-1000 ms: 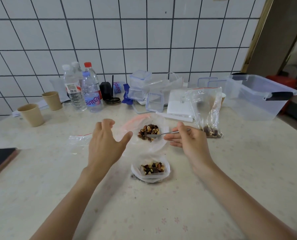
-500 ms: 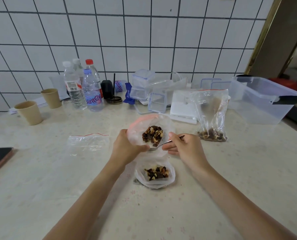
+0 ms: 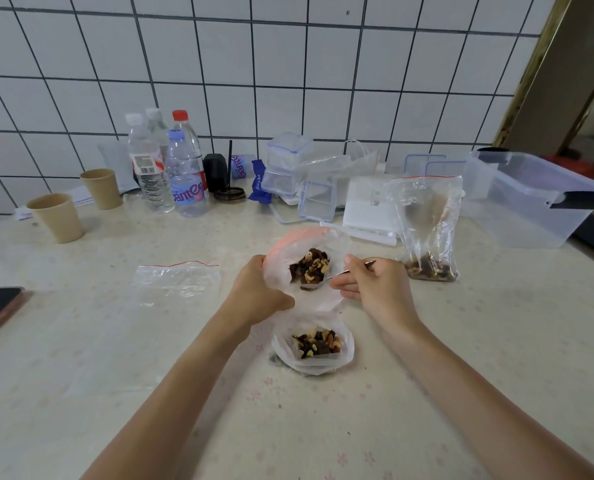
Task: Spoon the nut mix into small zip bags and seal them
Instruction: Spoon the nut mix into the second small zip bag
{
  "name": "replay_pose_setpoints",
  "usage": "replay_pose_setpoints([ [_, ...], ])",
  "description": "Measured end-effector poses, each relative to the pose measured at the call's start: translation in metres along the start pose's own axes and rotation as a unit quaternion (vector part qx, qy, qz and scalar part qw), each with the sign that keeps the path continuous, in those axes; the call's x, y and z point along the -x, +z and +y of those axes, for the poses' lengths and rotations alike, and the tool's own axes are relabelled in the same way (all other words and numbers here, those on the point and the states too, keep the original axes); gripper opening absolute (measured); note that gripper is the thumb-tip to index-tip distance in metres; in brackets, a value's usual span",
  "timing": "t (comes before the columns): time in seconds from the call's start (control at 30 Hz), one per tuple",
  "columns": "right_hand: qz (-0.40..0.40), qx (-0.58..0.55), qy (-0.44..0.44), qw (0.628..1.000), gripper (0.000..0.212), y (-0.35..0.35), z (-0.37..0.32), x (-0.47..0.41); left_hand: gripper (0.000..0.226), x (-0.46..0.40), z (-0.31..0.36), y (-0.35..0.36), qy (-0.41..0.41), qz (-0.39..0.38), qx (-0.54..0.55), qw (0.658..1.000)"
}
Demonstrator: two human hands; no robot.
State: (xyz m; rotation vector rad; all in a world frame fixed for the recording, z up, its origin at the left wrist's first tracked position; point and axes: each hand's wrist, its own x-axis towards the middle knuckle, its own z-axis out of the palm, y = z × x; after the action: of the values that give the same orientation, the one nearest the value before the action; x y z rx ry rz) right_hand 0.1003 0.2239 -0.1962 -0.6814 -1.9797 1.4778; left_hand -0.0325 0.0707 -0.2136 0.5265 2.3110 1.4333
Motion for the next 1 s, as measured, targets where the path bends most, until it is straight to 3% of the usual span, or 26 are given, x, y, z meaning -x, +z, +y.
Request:
replay_pose_setpoints([
  [0.17,-0.015,0.026,-0.009,1.000,0.041,0.002,0.001,0.000,0.067,0.002,0.001,-0.004,-0.004,0.000,0.041,0.999],
  [0.37,0.036,-0.013,0.009,0.999,0.037,0.002,0.011,-0.010,0.067,0.005,0.003,-0.003,0.002,-0.029,0.051,0.998],
  [0.53,0.017,0.019,-0.027,0.999,0.027,0.011,0.018,-0.010,0.066,0.003,0.004,-0.003,-0.010,-0.032,0.063,0.997],
  [0.7,0.030,-0.015,0.014,0.999,0.024,0.011,0.026,-0.013,0.061,0.001,0.004,-0.004,-0.002,0.022,0.093,0.995],
  [0.87,0.013,-0.037,0.057,0.998,0.024,0.018,0.029,-0.012,0.035,-0.002,0.001,-0.002,0.047,0.106,0.133,0.984],
  [1.0,0.014,-0.063,0.071,0.995,0.025,0.015,0.029,-0.011,0.029,-0.006,-0.008,-0.003,0.073,0.149,0.125,0.978],
])
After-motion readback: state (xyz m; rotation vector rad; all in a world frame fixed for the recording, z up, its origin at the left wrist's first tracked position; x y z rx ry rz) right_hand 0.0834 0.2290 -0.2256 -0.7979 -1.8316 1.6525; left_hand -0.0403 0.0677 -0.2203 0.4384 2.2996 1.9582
